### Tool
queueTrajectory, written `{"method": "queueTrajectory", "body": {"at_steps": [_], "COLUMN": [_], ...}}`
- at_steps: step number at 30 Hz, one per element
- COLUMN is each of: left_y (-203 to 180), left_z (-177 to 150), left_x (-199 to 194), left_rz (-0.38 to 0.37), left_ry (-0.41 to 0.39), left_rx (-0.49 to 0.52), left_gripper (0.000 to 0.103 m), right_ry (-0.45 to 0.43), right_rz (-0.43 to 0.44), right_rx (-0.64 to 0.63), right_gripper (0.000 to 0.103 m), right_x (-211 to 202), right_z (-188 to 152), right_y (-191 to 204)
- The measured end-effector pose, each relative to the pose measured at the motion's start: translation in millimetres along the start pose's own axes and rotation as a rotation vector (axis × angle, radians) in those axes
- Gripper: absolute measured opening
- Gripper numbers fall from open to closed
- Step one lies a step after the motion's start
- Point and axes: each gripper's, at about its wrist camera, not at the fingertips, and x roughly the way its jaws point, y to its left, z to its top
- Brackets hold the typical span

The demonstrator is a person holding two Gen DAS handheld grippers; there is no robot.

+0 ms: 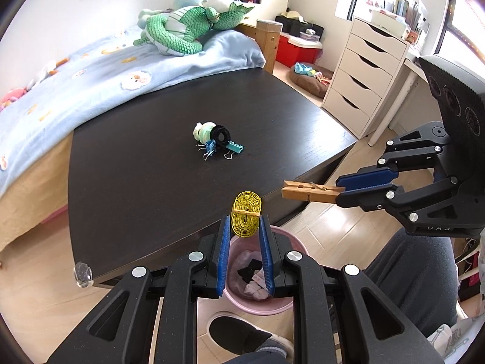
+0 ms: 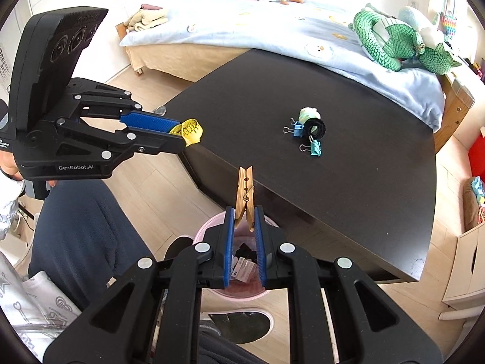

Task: Collect trash
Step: 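Drop the clothespin into the bin with the right tool while the left holds the band, then lower the yellow band over the bin and open the left tool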

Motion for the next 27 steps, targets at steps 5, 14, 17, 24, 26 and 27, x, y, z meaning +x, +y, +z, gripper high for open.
{"method": "queueTrajectory", "body": {"at_steps": [5, 14, 17, 24, 26, 27], "left_y": [-2, -4, -6, -13, -16, -17], "left_z": [0, 0, -1, -4, -4, -4], "left_x": [-3, -3, -3, -8, -9, -10], "left_rz": [-0.001, -0.009, -0.014, -0.028, -0.031, -0.031], "left_ry": [-0.007, -0.005, -0.001, -0.002, -0.004, -0.006], "left_rx": [0.003, 0.009, 0.013, 0.026, 0.032, 0.034], "left_gripper": [0.019, 0.019, 0.019, 0.019, 0.019, 0.019], "right_ry": [0.001, -0.033, -0.044, -0.081, -0.083, -0.085], "right_rz": [0.015, 0.002, -0.004, -0.020, -0.026, -0.033], "right_rx": [-0.003, 0.062, 0.102, 0.194, 0.201, 0.199], "right_gripper": [0.014, 0.084, 0.096, 0.100, 0.100, 0.100], "right_x": [1, 1, -2, -14, -17, -19], "right_z": [-1, -2, -2, -3, -4, -4], "right_y": [3, -7, -13, -23, -23, -22]}}
